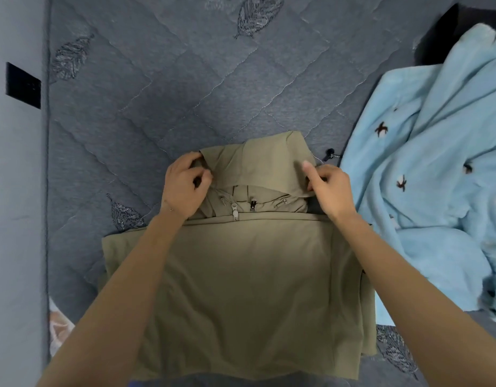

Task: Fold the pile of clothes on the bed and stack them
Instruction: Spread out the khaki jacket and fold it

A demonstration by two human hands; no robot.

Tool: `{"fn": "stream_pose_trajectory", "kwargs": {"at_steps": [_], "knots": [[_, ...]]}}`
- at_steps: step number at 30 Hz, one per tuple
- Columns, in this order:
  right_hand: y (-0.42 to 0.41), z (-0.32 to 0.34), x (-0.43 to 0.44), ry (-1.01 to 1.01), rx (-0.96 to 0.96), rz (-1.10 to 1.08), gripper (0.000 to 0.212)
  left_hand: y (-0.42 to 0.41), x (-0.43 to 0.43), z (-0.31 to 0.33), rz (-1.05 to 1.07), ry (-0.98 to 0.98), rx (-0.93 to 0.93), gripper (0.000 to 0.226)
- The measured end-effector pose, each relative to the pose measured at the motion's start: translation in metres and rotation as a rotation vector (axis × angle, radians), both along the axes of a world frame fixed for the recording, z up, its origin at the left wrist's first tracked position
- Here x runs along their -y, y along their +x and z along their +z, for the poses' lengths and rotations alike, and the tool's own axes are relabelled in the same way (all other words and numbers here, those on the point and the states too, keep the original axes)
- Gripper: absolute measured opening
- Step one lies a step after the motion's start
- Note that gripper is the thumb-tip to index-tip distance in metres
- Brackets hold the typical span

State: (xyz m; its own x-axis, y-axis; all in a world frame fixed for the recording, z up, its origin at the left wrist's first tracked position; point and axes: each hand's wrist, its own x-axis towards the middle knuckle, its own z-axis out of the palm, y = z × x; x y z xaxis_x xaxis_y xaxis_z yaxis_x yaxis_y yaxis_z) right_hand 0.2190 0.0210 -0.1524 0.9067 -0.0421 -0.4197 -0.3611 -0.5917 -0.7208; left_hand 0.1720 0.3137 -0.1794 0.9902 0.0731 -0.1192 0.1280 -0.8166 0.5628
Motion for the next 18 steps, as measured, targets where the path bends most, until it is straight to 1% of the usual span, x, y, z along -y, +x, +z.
{"fn": "stream_pose_trajectory", "kwargs": {"at_steps": [1, 2, 3, 4, 5, 6, 7, 8, 9, 10, 11, 13, 14, 16, 18], "knots": [[0.007, 0.001, -0.004, -0.022, -0.03, -0.048, 0.054, 0.007, 0.007, 0.007, 0.063, 0.023, -0.022, 0.053], [0.013, 0.002, -0.008, -0.033, -0.059, -0.093, 0.049, 0.016, 0.013, 0.015, 0.107, 0.062, -0.045, 0.056], [0.018, 0.002, -0.012, -0.04, -0.087, -0.124, 0.044, 0.024, 0.019, 0.021, 0.132, 0.103, -0.085, 0.052], [0.023, 0.002, -0.015, -0.052, -0.115, -0.134, 0.048, 0.032, 0.024, 0.024, 0.152, 0.134, -0.139, 0.046], [0.027, 0.005, -0.018, -0.065, -0.154, -0.125, 0.058, 0.038, 0.028, 0.027, 0.166, 0.158, -0.201, 0.039], [0.03, 0.006, -0.02, -0.085, -0.187, -0.103, 0.068, 0.042, 0.031, 0.029, 0.168, 0.188, -0.258, 0.038], [0.033, 0.007, -0.021, -0.122, -0.208, -0.069, 0.073, 0.044, 0.034, 0.03, 0.158, 0.215, -0.301, 0.045], [0.036, 0.007, -0.021, -0.163, -0.215, -0.029, 0.07, 0.044, 0.036, 0.031, 0.137, 0.236, -0.337, 0.056], [0.039, 0.007, -0.021, -0.195, -0.214, 0.02, 0.058, 0.042, 0.038, 0.031, 0.123, 0.25, -0.36, 0.064], [0.041, 0.007, -0.02, -0.214, -0.213, 0.069, 0.042, 0.04, 0.04, 0.031, 0.119, 0.261, -0.366, 0.064], [0.043, 0.008, -0.019, -0.21, -0.214, 0.104, 0.03, 0.039, 0.041, 0.03, 0.117, 0.263, -0.347, 0.054], [0.045, 0.009, -0.018, -0.113, -0.185, 0.129, 0.029, 0.037, 0.04, 0.027, 0.097, 0.227, -0.242, 0.023], [0.047, 0.01, -0.017, -0.055, -0.117, 0.123, 0.03, 0.037, 0.039, 0.027, 0.092, 0.166, -0.176, 0.014], [0.051, 0.017, -0.016, 0.074, 0.063, 0.046, 0.03, 0.038, 0.037, 0.027, 0.126, -0.014, 0.001, 0.011], [0.057, 0.029, -0.014, 0.275, 0.16, -0.086, 0.025, 0.041, 0.037, 0.035, 0.225, -0.188, 0.209, 0.012]]}}
